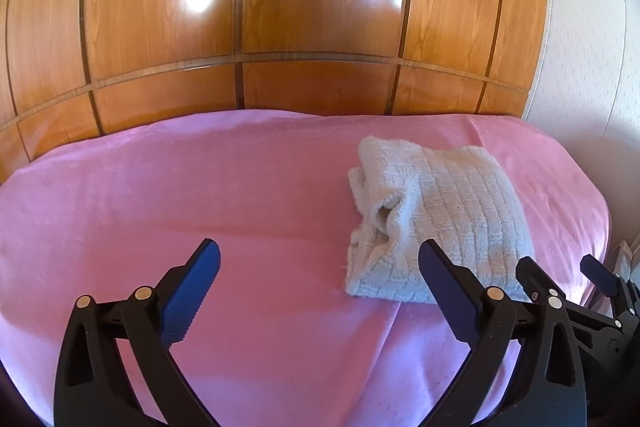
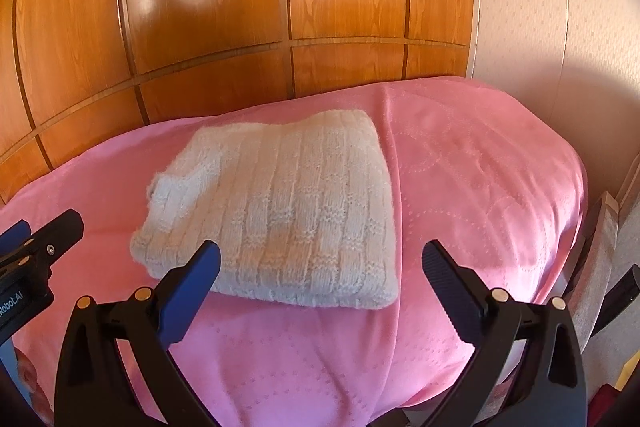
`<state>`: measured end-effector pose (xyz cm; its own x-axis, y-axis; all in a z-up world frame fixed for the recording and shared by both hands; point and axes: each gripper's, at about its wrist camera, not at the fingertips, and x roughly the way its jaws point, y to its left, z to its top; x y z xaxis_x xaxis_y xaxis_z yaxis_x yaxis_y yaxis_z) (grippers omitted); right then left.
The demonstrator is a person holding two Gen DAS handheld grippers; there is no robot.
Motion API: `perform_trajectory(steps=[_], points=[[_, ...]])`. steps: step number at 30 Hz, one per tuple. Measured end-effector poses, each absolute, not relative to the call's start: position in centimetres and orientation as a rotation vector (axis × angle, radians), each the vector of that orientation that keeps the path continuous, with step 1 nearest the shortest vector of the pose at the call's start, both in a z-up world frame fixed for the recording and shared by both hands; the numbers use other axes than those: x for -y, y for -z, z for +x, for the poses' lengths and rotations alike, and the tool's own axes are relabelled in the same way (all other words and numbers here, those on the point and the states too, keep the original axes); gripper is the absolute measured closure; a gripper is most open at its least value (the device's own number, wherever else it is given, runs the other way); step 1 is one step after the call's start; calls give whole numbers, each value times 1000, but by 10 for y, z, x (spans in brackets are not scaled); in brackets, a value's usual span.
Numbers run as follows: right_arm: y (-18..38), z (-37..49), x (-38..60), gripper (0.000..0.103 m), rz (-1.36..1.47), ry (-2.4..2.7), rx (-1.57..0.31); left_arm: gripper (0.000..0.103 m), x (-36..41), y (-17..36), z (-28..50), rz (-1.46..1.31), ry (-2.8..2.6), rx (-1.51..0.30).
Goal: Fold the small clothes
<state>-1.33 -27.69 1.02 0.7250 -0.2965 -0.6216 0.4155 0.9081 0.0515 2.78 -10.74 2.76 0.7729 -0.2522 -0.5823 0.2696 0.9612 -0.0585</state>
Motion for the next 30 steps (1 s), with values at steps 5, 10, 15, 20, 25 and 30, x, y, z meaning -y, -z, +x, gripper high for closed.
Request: perform_trajectory(steps=[5, 10, 15, 20, 25, 30], points=[[-13, -15, 277, 2, 200, 395, -643, 5, 108, -30, 26, 36, 284, -620], [-16, -16, 276, 2, 202, 396, -633, 5, 107, -33, 24, 38, 285, -615], [-18, -16, 275, 2, 199, 394, -626, 5, 104, -36, 23, 38, 290, -605], [-19, -17, 274, 2, 197, 390, -622, 5, 103, -40, 21, 38, 291, -592], [-19, -18, 273, 2, 195, 391, -618, 5, 104, -42, 18, 31, 292, -585], [-17, -17, 274, 2, 196, 382, -629, 5, 103, -43, 17, 22, 304, -587]])
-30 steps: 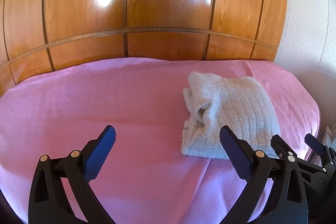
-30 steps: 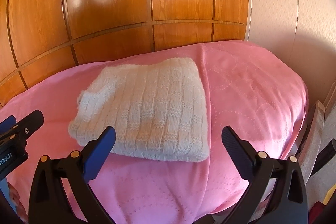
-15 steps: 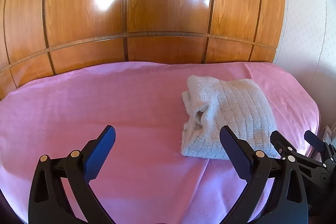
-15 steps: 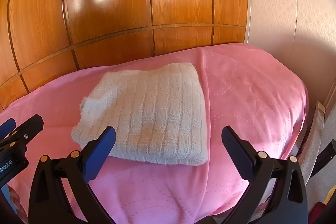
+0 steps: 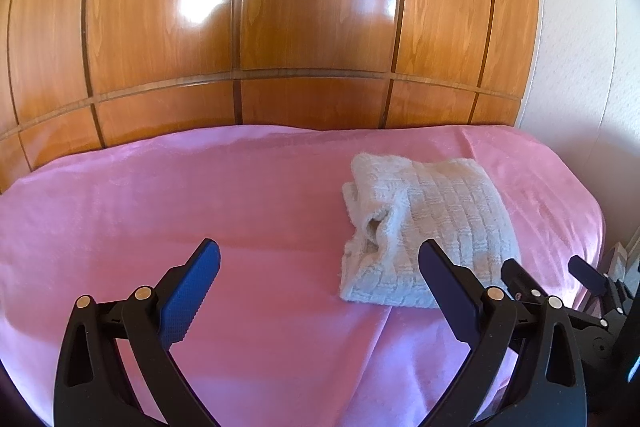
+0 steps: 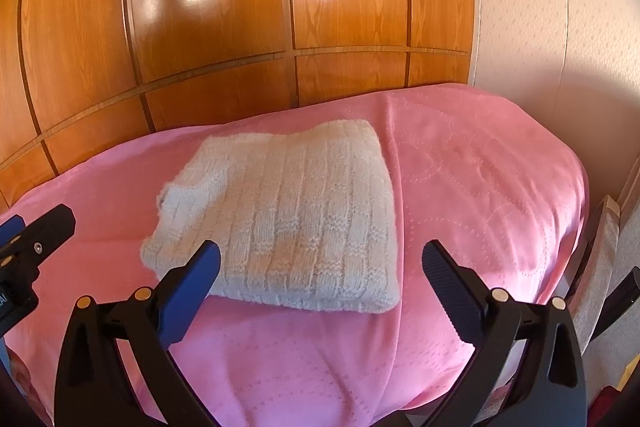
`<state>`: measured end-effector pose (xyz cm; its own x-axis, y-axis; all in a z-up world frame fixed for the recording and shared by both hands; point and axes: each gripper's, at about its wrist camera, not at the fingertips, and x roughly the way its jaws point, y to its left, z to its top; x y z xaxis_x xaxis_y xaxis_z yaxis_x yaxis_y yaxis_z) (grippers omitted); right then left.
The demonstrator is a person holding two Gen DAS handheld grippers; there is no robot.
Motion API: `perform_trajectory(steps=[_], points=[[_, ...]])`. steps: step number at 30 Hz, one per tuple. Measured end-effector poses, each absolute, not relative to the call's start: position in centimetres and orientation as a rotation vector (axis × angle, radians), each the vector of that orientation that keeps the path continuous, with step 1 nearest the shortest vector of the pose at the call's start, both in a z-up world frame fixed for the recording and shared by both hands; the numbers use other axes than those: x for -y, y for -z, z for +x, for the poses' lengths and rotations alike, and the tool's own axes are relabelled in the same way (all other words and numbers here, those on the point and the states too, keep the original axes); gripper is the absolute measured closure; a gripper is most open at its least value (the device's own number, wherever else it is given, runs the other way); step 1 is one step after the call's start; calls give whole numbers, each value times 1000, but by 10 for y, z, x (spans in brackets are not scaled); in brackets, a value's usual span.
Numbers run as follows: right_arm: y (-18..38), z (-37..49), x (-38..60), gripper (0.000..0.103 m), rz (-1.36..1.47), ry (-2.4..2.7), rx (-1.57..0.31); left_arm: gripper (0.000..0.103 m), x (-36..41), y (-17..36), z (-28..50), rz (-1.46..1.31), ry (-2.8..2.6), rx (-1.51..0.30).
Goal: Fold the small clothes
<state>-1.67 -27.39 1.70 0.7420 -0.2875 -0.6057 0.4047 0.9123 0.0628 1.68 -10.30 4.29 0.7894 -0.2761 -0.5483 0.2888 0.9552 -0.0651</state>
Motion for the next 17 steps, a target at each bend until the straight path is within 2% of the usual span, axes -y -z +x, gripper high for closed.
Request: perform_trajectory(steps=[6, 17], points=[[-13, -14, 276, 2, 197, 376, -644, 5, 104, -43, 15, 37, 289, -558], [-18, -10, 284, 2, 208, 384, -624, 5, 102, -28, 32, 22, 256, -639]])
